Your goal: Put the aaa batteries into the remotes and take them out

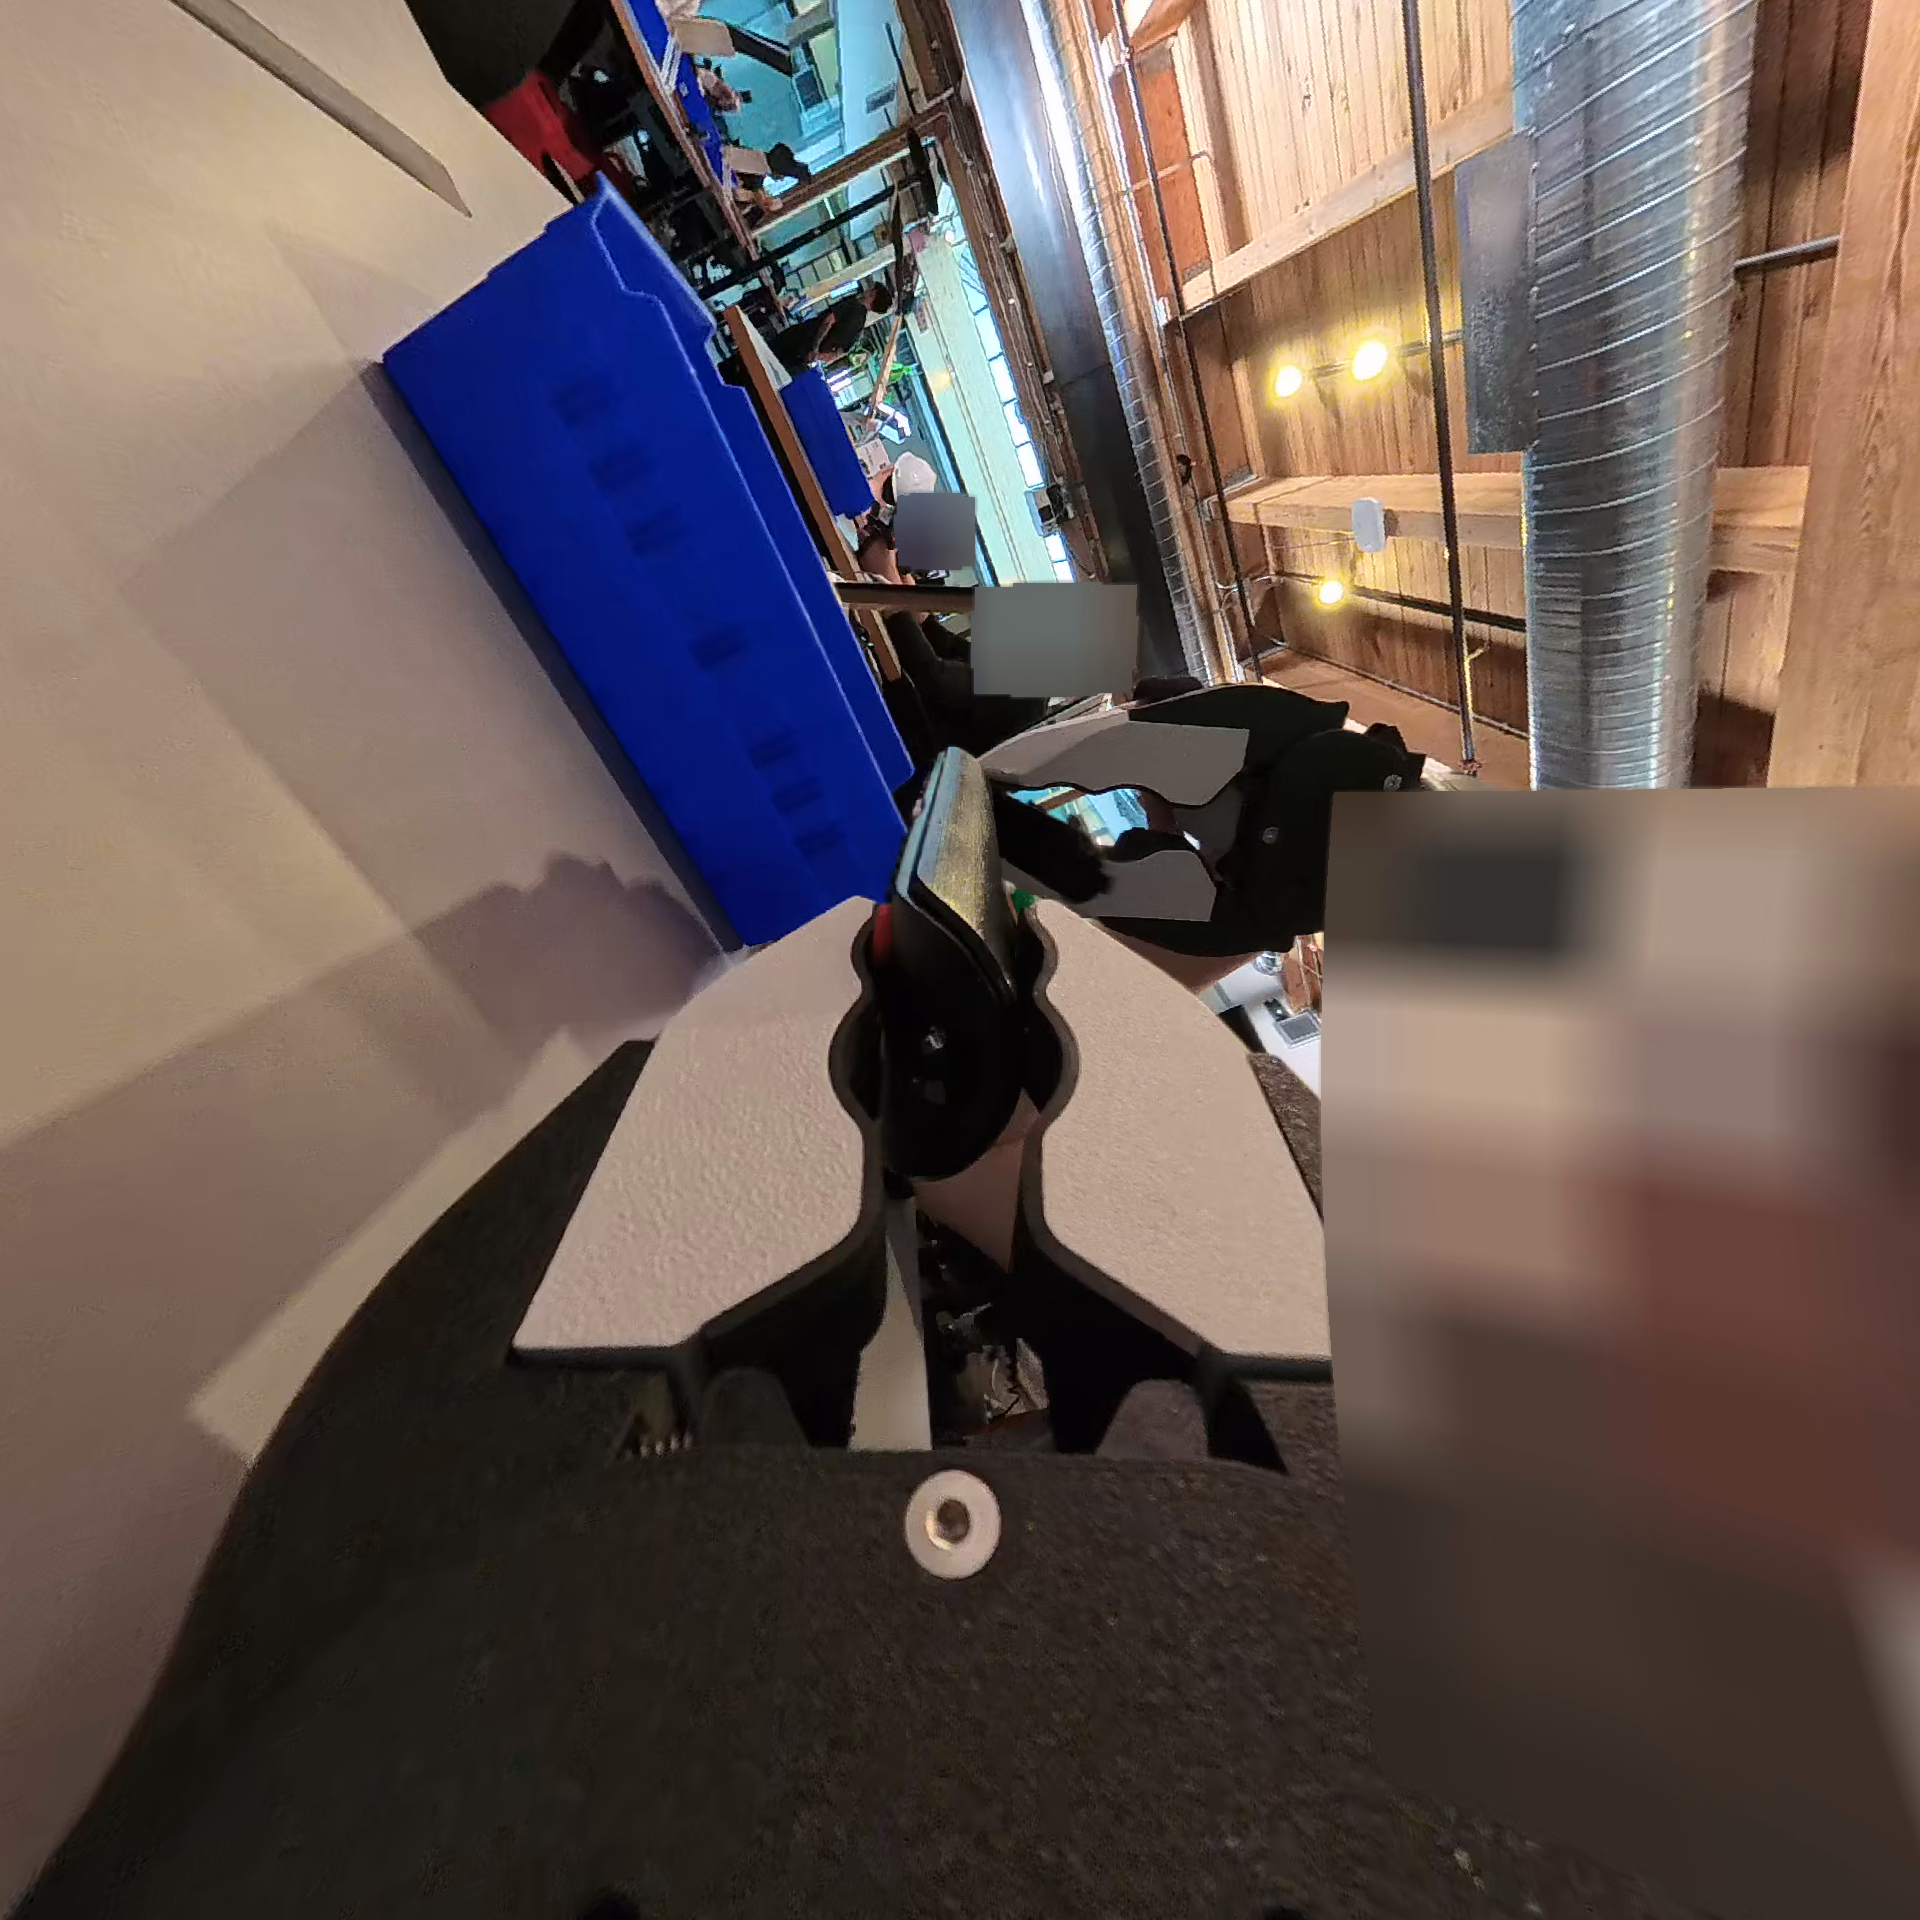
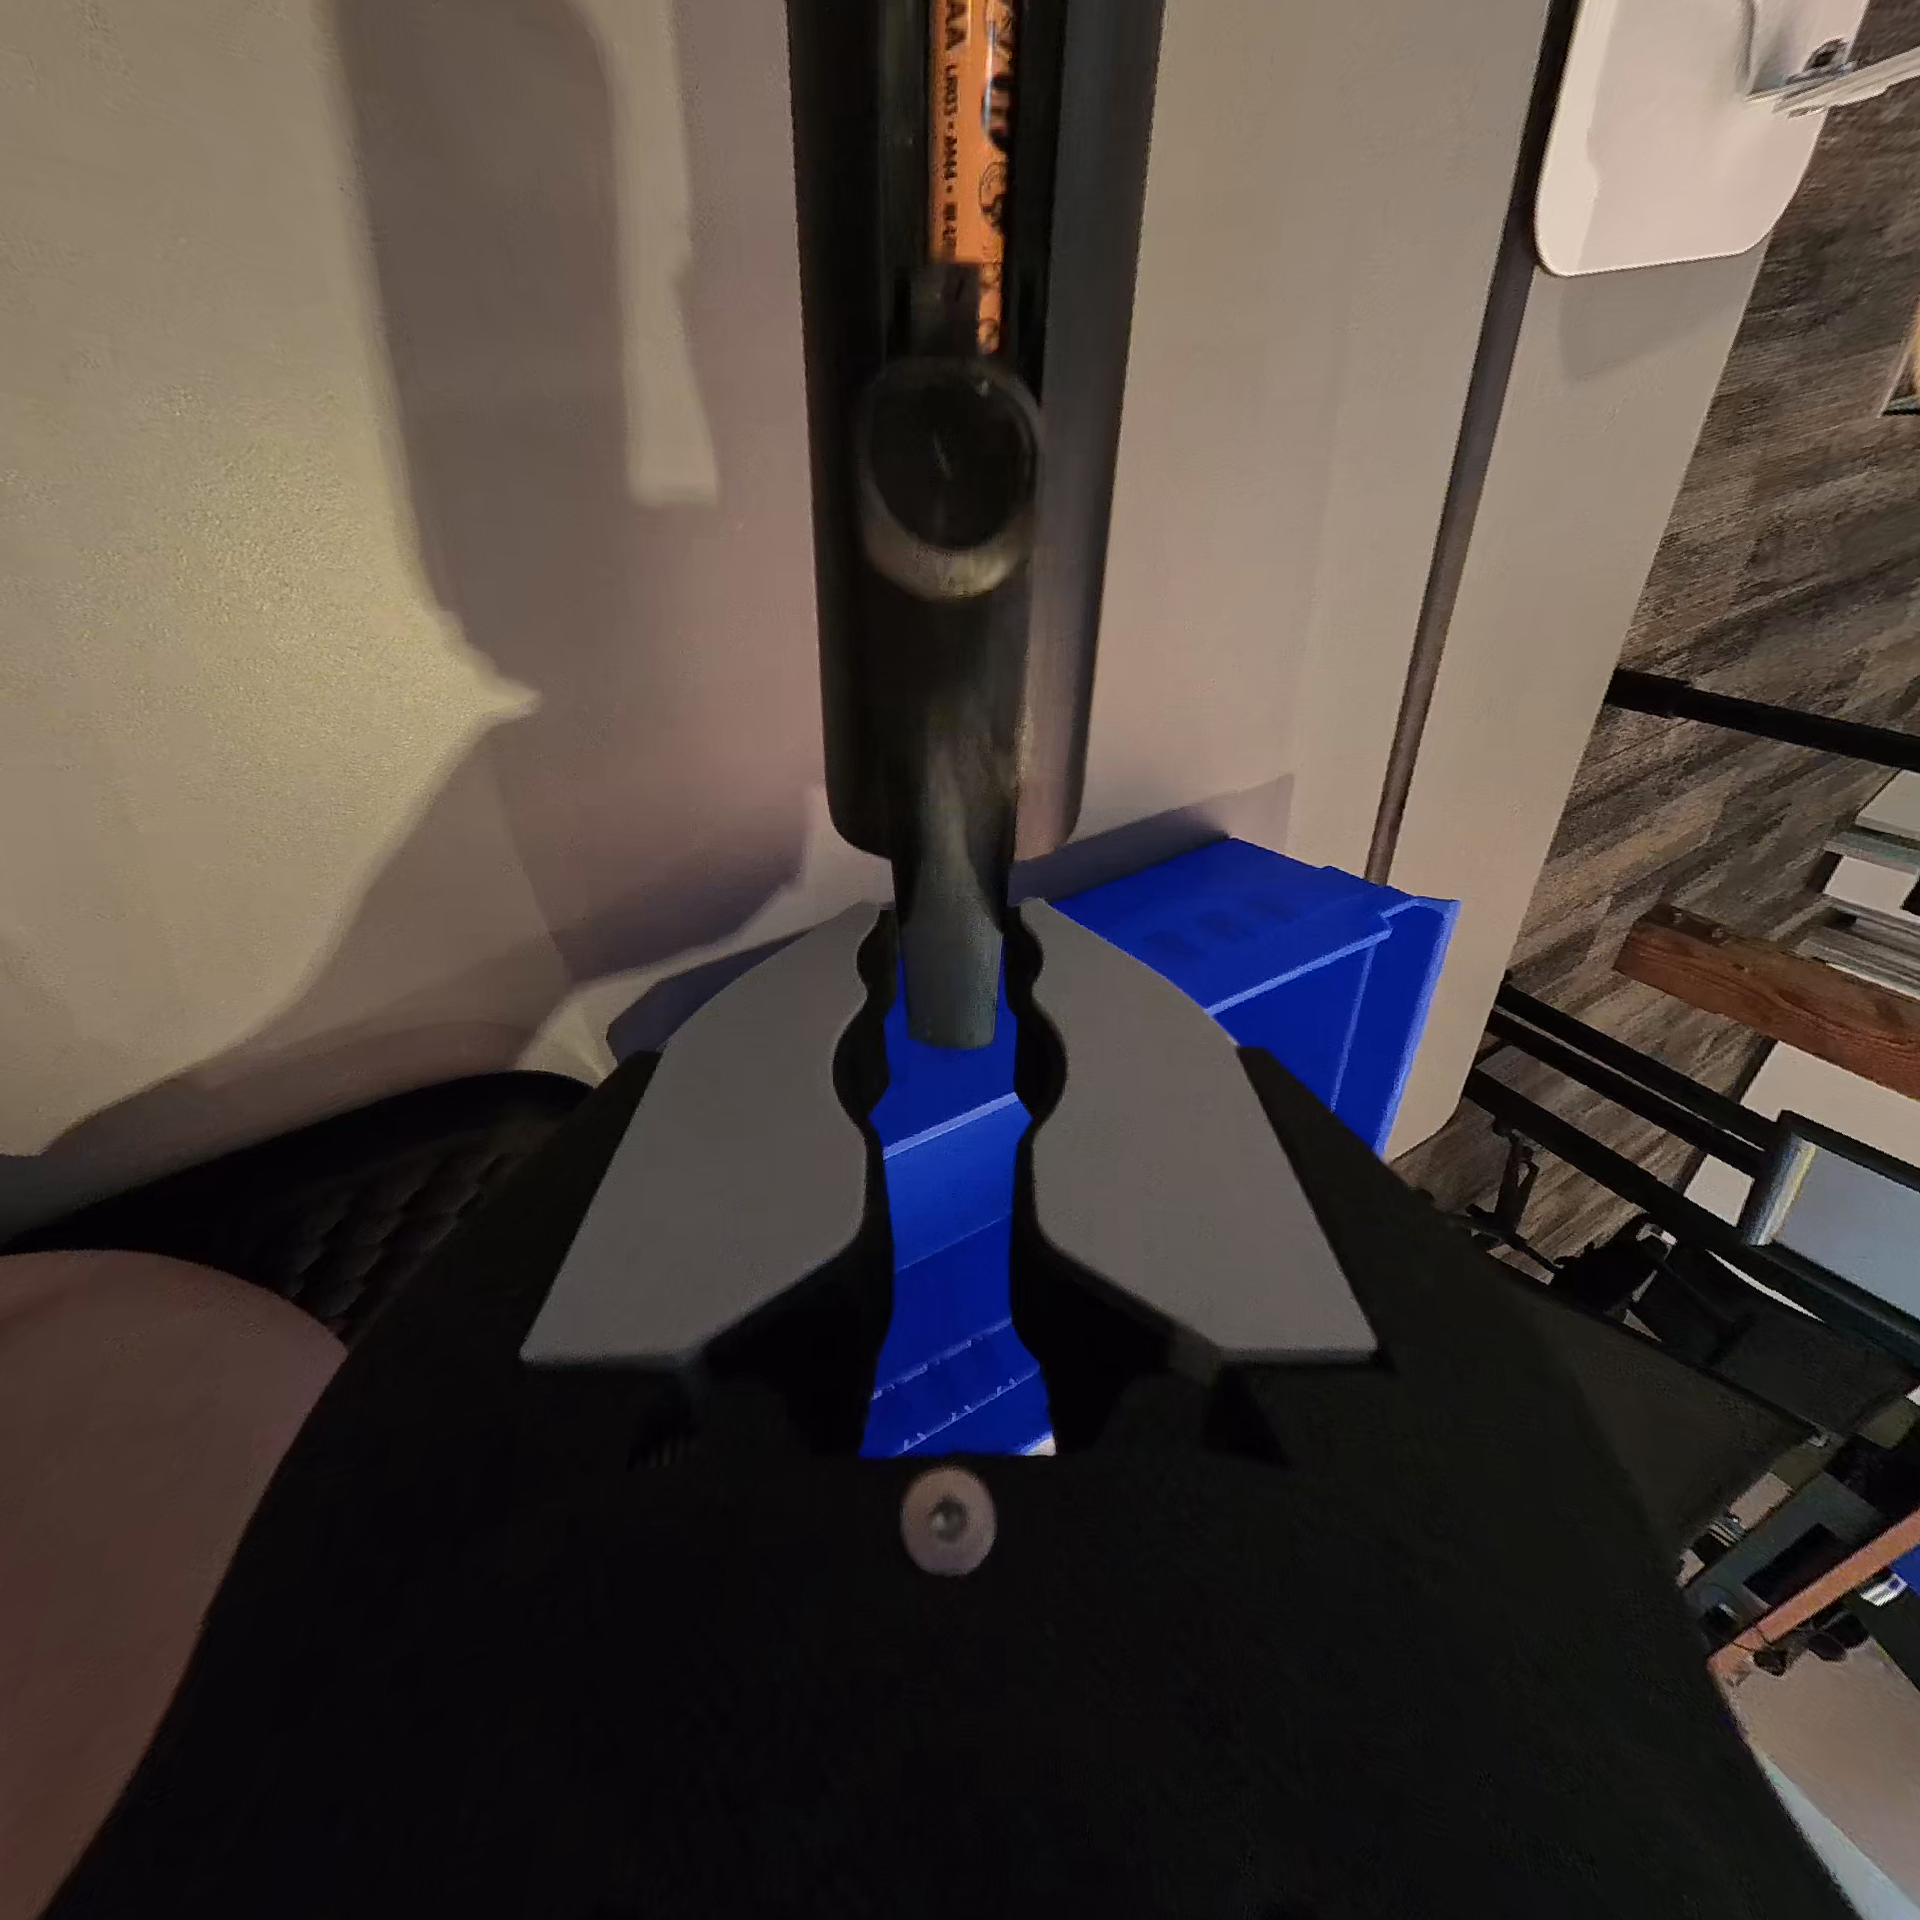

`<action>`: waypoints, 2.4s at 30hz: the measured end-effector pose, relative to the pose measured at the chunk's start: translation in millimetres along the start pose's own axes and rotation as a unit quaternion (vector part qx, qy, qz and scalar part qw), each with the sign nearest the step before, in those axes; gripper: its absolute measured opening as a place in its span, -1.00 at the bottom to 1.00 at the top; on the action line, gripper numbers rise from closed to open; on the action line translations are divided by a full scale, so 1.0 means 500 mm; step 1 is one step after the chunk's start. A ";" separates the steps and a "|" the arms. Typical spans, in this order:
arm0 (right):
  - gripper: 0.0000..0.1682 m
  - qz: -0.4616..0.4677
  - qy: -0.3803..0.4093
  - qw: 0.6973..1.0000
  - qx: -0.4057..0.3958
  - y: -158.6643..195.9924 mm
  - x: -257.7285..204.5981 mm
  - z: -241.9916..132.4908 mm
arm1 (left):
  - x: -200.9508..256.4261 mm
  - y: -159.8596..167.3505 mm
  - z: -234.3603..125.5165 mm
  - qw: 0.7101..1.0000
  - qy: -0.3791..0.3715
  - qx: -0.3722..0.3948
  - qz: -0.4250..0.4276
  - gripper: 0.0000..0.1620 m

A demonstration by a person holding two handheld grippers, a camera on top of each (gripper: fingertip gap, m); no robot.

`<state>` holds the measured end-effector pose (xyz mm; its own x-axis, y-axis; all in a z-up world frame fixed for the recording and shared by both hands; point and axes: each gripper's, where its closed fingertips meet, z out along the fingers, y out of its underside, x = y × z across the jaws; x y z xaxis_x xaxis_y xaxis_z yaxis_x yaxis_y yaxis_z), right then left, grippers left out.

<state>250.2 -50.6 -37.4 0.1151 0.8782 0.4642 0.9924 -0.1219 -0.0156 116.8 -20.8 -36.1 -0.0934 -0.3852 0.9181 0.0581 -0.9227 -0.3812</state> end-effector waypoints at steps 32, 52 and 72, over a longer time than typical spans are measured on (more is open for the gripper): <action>-0.69 -0.015 -0.036 0.999 -0.008 -0.002 -0.020 0.024 | -0.030 0.019 0.008 0.999 -0.012 -0.007 -0.034 -0.72; -0.84 -0.014 -0.071 0.981 0.178 -0.090 -0.002 -0.013 | -0.017 0.005 0.001 0.999 0.001 0.005 -0.036 -0.72; -0.94 -0.037 -0.068 0.980 0.184 -0.103 -0.015 -0.020 | -0.010 0.007 0.006 0.999 0.015 0.016 -0.042 -0.72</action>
<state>197.8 -55.5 -31.4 0.0227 0.9352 0.3533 0.9439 0.0964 -0.3158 120.2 -22.1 -41.5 -0.1283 -0.3081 0.9427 0.0801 -0.9506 -0.2998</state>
